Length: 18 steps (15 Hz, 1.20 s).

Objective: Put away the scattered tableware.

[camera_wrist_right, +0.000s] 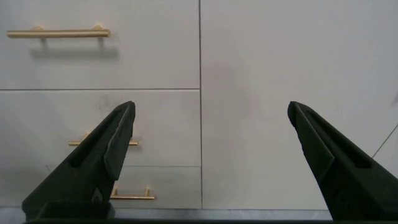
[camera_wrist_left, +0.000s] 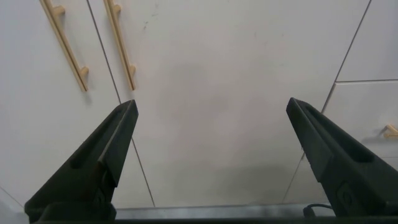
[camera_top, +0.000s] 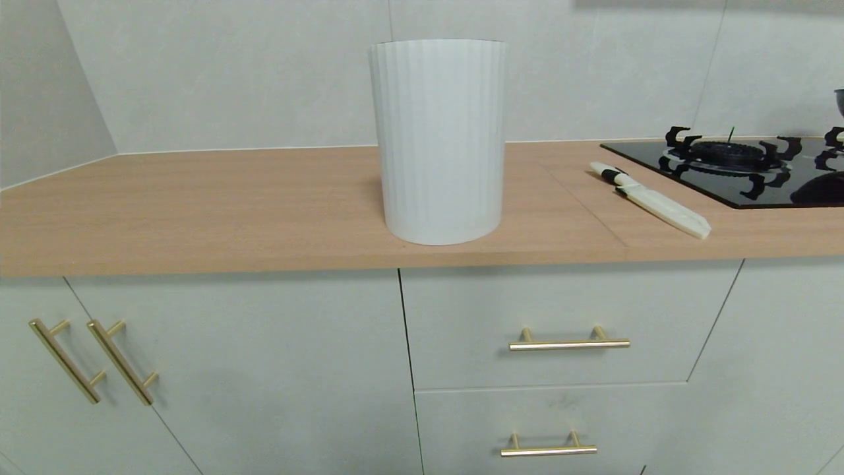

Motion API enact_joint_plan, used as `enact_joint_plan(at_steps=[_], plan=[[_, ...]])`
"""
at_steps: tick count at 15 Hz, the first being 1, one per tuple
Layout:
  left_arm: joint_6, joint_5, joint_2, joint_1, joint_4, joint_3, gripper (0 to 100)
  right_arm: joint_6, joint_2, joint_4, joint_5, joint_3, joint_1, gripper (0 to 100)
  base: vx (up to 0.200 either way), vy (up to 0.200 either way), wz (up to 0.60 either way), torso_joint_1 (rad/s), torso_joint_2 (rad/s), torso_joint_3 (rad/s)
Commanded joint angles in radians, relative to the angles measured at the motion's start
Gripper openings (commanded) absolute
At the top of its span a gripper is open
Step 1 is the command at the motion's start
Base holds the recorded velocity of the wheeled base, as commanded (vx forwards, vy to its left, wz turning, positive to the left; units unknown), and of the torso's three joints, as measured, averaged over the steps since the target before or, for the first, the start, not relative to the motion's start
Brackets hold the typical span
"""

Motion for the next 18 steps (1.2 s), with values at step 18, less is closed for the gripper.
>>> enact_joint_plan(at_steps=[18], plan=[[0.0,0.001,0.0,0.0,0.0,0.0,100,-0.001,0.001,0.0,0.0,0.002,0.0,100,0.0,0.0,0.0,0.146,-0.42,-0.282]])
